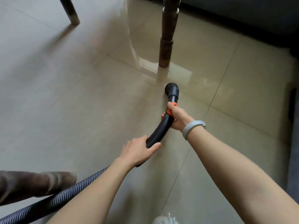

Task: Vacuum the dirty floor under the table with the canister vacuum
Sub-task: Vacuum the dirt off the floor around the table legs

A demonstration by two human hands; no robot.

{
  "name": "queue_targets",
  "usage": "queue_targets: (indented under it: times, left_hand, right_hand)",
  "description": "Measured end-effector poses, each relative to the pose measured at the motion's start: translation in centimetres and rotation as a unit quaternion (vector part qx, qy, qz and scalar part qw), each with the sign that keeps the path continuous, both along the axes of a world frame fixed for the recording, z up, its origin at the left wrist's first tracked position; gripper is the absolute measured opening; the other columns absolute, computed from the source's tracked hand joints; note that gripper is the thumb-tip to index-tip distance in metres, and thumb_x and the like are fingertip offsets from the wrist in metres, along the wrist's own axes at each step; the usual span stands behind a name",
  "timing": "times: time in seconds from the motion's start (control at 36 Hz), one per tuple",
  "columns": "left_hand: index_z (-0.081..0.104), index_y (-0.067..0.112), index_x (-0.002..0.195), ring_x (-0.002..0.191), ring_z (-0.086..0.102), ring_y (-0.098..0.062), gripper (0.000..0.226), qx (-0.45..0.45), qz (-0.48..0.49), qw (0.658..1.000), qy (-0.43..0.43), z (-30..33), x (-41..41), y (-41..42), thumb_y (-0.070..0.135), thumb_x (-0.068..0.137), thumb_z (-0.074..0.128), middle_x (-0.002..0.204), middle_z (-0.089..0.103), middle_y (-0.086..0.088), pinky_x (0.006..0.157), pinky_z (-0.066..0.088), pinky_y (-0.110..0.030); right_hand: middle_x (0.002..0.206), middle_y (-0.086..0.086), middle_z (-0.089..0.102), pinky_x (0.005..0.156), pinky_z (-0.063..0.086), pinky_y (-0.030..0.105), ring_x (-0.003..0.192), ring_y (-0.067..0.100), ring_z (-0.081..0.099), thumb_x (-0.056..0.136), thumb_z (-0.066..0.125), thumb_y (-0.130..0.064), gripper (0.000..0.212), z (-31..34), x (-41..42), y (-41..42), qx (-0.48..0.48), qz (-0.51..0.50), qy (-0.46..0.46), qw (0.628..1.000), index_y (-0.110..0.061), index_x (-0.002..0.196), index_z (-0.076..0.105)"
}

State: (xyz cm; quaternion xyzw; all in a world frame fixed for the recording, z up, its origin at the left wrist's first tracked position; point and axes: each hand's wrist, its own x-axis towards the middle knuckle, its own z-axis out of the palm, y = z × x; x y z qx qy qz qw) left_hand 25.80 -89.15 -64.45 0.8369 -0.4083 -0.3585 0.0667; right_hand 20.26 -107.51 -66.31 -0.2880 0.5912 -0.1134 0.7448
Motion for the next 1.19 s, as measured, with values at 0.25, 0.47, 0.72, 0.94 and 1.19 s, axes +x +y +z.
queue_targets:
  times: [0.25, 0.47, 0.72, 0.94, 1.19]
  left_hand:
    - [0.051, 0.021, 0.098, 0.090, 0.059, -0.028, 0.047, -0.031, 0.061, 0.998, 0.003, -0.5, 0.1, -5.4, 0.066, 0.086, 0.047, 0.092, 0.061, -0.003, 0.073, 0.045, -0.034]
    - [0.054, 0.020, 0.101, 0.091, 0.060, -0.027, 0.048, -0.033, 0.077, 0.996, -0.021, -0.7, 2.5, -8.0, 0.066, 0.086, 0.047, 0.094, 0.062, -0.003, 0.074, 0.047, -0.034]
    - [0.056, 0.022, 0.096, 0.088, 0.062, -0.026, 0.045, -0.050, 0.023, 0.998, -0.006, -0.2, 2.1, -11.0, 0.065, 0.086, 0.048, 0.090, 0.065, -0.002, 0.073, 0.049, -0.034]
    - [0.056, 0.025, 0.093, 0.085, 0.063, -0.019, 0.039, -0.038, -0.077, 0.993, 0.082, -0.4, 0.3, -10.3, 0.063, 0.086, 0.052, 0.084, 0.068, 0.008, 0.073, 0.048, -0.032]
    - [0.053, 0.028, 0.092, 0.081, 0.061, -0.019, 0.036, -0.053, -0.079, 0.993, 0.067, -0.3, -0.5, -9.6, 0.063, 0.087, 0.049, 0.081, 0.066, 0.008, 0.066, 0.042, -0.031]
  right_hand:
    - [0.105, 0.012, 0.053, 0.054, 0.050, 0.033, 0.064, 0.020, 0.058, 0.095, 0.057, -0.033, 0.042, 0.1, 1.7, -6.2, -0.022, 0.030, 0.015, 0.999, -0.011, 0.128, 0.042]
    - [0.106, 0.013, 0.053, 0.054, 0.049, 0.032, 0.063, 0.021, 0.057, 0.096, 0.056, -0.032, 0.041, 0.2, 5.0, -8.3, -0.038, 0.037, 0.002, 0.999, -0.009, 0.128, 0.042]
    - [0.088, 0.011, 0.055, 0.054, 0.050, 0.031, 0.059, 0.020, 0.058, 0.095, 0.056, -0.036, 0.035, 0.2, 3.2, -11.0, -0.055, 0.003, 0.014, 0.998, -0.010, 0.116, 0.044]
    - [0.082, 0.009, 0.052, 0.054, 0.049, 0.030, 0.057, 0.020, 0.056, 0.095, 0.056, -0.032, 0.031, -0.9, -2.9, -8.9, -0.092, -0.123, 0.082, 0.985, -0.006, 0.108, 0.047]
    - [0.081, 0.009, 0.055, 0.060, 0.052, 0.031, 0.062, 0.021, 0.058, 0.094, 0.058, -0.031, 0.027, -0.6, -4.0, -7.9, -0.087, -0.144, 0.048, 0.985, -0.006, 0.101, 0.050]
